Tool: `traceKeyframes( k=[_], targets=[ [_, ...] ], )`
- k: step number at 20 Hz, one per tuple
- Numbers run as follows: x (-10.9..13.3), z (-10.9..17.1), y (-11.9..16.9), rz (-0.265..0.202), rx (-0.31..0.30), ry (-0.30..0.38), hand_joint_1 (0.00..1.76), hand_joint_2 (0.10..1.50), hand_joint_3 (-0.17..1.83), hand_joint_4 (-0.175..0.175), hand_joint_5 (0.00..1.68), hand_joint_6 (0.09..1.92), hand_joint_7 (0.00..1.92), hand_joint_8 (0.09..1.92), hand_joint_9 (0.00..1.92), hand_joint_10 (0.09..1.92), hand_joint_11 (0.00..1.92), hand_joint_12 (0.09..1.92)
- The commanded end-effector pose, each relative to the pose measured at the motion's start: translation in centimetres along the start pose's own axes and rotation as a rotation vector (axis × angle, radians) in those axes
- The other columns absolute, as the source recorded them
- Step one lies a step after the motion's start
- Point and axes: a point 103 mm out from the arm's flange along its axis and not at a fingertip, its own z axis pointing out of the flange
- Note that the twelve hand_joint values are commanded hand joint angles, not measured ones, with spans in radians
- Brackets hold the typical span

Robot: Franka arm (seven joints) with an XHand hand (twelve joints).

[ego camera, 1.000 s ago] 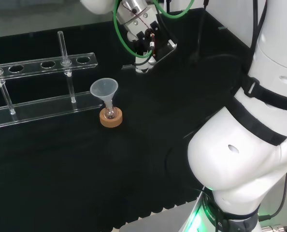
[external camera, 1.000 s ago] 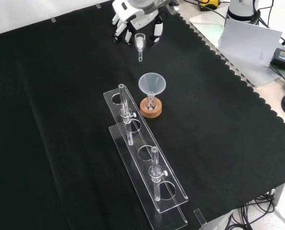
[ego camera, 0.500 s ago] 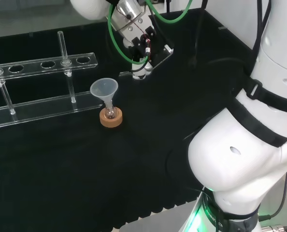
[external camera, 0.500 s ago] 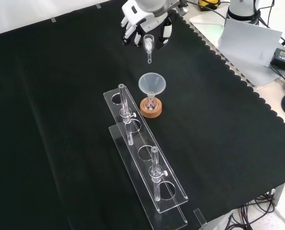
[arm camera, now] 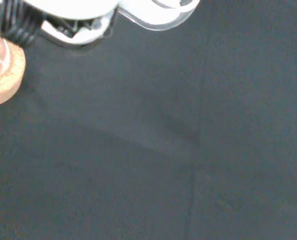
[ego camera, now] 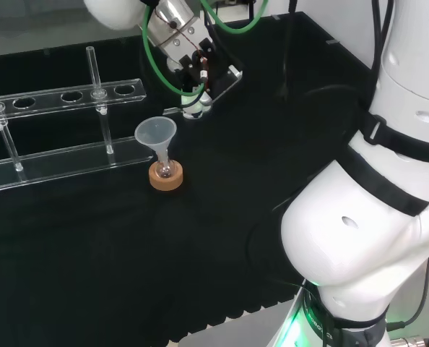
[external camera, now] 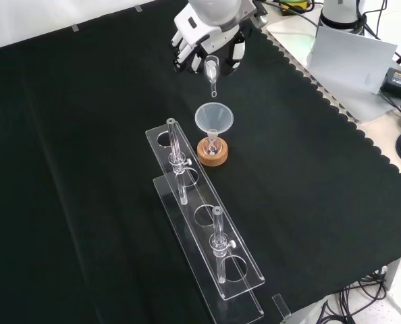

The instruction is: Pour all the NaCl from the weighing funnel into the round-bottom flask.

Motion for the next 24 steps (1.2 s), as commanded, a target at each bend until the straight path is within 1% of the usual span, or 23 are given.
traceKeyframes(
  k=[1,5,7,13,15,21,24],
  targets=[
    [1.69,-0.85,1.52,-0.013,0.056,-0.064,1.14,0.62,0.67,0.175,1.35,0.53,0.47,0.59,0.82,0.37,0.59,1.2],
    [1.97,-1.01,1.84,-0.012,0.074,-0.086,1.14,0.62,0.67,0.175,1.35,0.53,0.47,0.59,0.82,0.37,0.59,1.2],
    [2.18,-1.08,1.93,-0.011,0.083,-0.119,1.14,0.62,0.67,0.175,1.35,0.53,0.47,0.59,0.82,0.37,0.59,1.2],
    [2.18,-1.1,2.03,-0.003,0.108,-0.145,1.14,0.62,0.67,0.175,1.35,0.53,0.47,0.59,0.82,0.37,0.59,1.2],
    [2.03,-1.13,1.99,0.001,0.109,-0.151,1.14,0.62,0.67,0.175,1.35,0.53,0.47,0.59,0.82,0.37,0.59,1.2],
    [2.14,-1.56,1.82,0.005,0.109,-0.212,1.14,0.62,0.67,0.175,1.36,0.53,0.46,0.59,0.82,0.37,0.59,1.2],
    [2.35,-1.84,1.69,0.003,0.106,-0.218,1.14,0.62,0.67,0.175,1.36,0.53,0.46,0.59,0.82,0.37,0.59,1.2]
  ],
)
